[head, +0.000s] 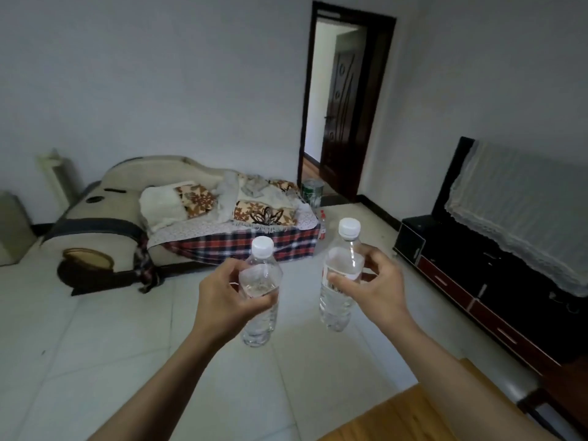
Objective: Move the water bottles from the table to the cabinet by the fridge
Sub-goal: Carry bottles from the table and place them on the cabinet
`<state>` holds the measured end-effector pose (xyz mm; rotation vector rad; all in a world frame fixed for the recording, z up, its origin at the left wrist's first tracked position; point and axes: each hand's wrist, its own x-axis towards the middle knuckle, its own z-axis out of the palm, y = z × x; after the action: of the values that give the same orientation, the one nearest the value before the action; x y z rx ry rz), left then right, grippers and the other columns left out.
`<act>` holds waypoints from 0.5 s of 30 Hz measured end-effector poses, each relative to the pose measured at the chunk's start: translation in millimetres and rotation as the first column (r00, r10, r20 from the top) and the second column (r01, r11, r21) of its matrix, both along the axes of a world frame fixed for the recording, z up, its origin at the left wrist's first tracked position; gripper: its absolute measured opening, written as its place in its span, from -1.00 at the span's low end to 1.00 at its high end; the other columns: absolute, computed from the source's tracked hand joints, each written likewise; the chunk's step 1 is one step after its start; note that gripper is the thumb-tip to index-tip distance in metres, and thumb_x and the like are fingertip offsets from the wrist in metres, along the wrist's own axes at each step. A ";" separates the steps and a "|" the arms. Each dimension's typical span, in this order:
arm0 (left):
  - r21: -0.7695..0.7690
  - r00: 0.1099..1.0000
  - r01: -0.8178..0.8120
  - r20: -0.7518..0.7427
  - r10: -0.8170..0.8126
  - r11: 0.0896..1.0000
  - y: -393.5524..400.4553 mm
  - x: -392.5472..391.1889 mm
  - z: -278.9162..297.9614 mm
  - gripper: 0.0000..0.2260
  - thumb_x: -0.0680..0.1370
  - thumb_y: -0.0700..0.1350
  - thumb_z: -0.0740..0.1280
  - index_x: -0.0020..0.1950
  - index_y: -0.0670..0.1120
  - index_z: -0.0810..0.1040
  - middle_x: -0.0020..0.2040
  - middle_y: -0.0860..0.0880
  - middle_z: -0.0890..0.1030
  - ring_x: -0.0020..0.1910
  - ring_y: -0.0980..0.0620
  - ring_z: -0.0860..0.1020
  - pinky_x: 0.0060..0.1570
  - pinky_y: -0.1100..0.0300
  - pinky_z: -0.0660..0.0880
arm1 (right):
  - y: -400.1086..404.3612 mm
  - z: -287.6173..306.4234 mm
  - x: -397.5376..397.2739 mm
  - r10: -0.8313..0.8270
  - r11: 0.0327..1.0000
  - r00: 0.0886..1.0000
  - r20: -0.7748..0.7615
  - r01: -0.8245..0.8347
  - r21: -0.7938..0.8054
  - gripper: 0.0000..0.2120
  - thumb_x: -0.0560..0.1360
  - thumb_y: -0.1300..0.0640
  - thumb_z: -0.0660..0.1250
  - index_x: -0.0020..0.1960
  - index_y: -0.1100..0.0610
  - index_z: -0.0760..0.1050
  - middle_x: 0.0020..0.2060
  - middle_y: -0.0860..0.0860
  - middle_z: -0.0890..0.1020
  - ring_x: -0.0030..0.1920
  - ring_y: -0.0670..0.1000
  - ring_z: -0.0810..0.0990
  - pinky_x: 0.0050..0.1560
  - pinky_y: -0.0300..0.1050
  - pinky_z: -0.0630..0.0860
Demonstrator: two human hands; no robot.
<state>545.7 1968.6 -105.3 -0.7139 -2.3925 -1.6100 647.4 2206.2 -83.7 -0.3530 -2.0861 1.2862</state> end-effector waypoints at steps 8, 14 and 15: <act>0.004 0.980 -0.197 0.003 0.197 0.980 -82.7 -48.2 -15.0 -0.57 0.21 0.02 0.67 -0.05 0.04 0.55 -0.17 0.13 0.64 -0.17 0.25 0.59 -0.27 0.32 0.55 | -70.5 -2.9 -88.4 0.207 0.978 0.978 0.002 -0.206 -0.037 -0.50 0.21 0.06 0.66 0.09 0.01 0.57 0.01 -0.05 0.67 0.02 -0.06 0.65 -0.17 -0.29 0.59; 0.019 0.931 -0.362 0.049 0.361 0.932 -117.9 -72.1 -18.9 -0.52 0.23 0.03 0.67 0.05 0.02 0.57 -0.07 0.09 0.65 -0.12 0.16 0.61 -0.16 0.20 0.60 | -98.5 -21.3 -152.4 0.391 0.917 0.920 0.005 -0.389 -0.094 -0.49 0.19 0.09 0.68 0.04 -0.01 0.52 0.03 -0.03 0.65 0.04 -0.03 0.65 -0.15 -0.19 0.64; 0.019 0.920 -0.389 0.057 0.387 0.921 -120.9 -74.7 -18.7 -0.52 0.23 0.01 0.67 0.05 0.01 0.57 -0.07 0.09 0.65 -0.11 0.15 0.61 -0.14 0.17 0.61 | -100.4 -25.1 -162.0 0.426 0.901 0.905 0.006 -0.424 -0.092 -0.50 0.18 0.08 0.68 0.02 -0.04 0.51 0.03 -0.05 0.64 0.06 -0.02 0.64 -0.12 -0.14 0.65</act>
<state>471.0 1847.6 -124.0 -0.1714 -2.3481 -1.5044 485.4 2105.8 -108.8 0.0598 -2.2091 1.6347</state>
